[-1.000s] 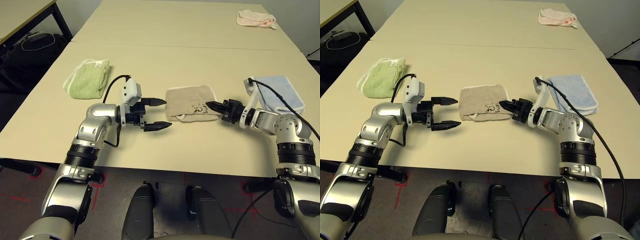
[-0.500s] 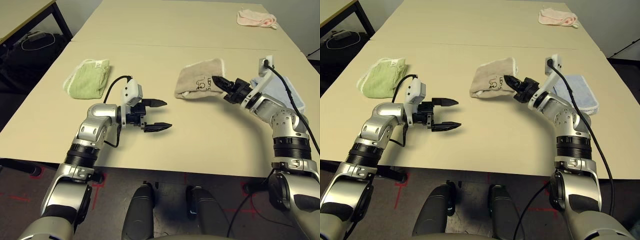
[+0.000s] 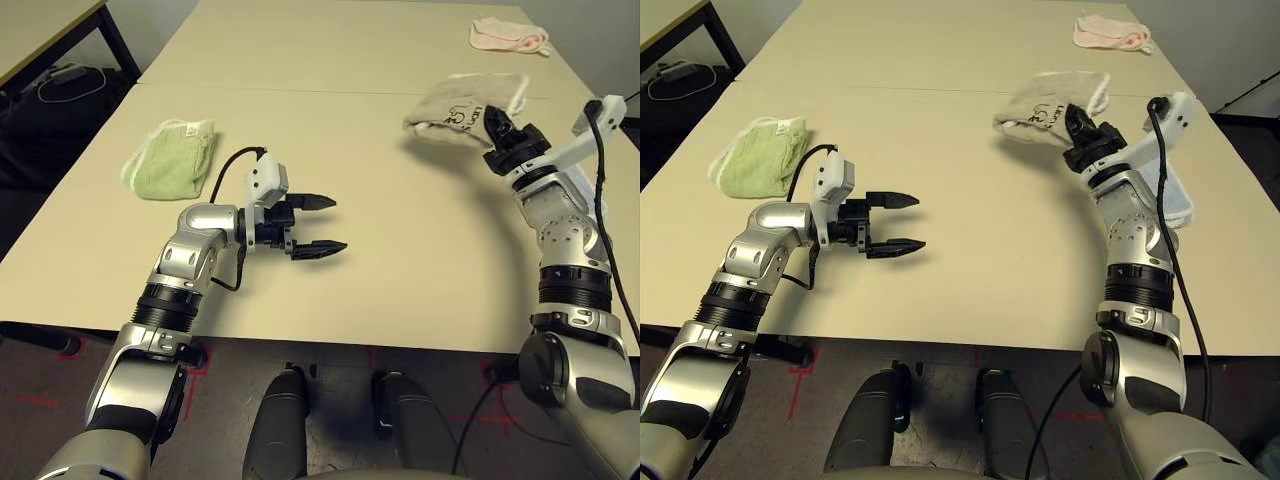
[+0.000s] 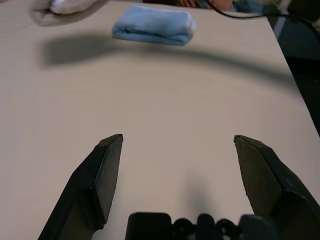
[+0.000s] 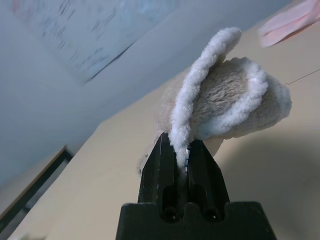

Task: Fold the towel and set it aside.

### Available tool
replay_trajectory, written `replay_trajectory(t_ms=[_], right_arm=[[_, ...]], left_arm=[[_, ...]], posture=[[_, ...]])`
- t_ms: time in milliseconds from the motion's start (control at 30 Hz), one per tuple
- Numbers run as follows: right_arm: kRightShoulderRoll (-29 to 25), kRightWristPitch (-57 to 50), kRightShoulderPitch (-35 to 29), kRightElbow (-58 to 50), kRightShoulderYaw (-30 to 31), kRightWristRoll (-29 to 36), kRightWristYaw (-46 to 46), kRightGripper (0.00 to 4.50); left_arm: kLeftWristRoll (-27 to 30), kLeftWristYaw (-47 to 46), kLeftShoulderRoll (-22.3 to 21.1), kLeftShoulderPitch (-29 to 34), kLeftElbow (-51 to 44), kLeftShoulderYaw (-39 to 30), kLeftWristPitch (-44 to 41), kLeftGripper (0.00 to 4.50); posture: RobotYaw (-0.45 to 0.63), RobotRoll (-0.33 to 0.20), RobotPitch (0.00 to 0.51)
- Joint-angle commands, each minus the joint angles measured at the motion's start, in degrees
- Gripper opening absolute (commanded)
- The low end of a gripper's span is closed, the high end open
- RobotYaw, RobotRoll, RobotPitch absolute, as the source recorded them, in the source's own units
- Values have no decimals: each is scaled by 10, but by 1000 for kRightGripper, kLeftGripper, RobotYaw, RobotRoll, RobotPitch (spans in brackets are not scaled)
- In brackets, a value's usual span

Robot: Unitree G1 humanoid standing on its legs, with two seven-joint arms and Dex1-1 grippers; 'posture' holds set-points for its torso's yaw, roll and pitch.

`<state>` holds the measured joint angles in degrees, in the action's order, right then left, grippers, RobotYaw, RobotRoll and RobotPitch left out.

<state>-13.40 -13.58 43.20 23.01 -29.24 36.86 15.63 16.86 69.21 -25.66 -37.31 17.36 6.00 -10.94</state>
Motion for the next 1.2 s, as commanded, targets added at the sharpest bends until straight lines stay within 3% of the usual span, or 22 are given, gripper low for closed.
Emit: replay_trajectory(t_ms=[33,233,533,767,1200], right_arm=[[6,49,3,20,-17,-9,-32,8],[3,127,6,54,-40,-27,-93,8],[1,158,-11,67,-41,-49,-153,8],[-8,149,-27,46,-46,-38,-168,8],[-8,63,-122,-52,-39,-25,-181,8]], left_arm=[[9,-18,8,-11,21,-18,3,4500],[-4,24,1,-30,48,-5,33,4500],[-8,42,6,-45,70,2,45,4500],[-14,42,16,-59,93,6,58,4500],[-18,56,7,-56,92,6,54,4500]], posture=[[0,0,142],[-7,0,149],[-42,0,143],[-44,0,145],[-43,0,143]])
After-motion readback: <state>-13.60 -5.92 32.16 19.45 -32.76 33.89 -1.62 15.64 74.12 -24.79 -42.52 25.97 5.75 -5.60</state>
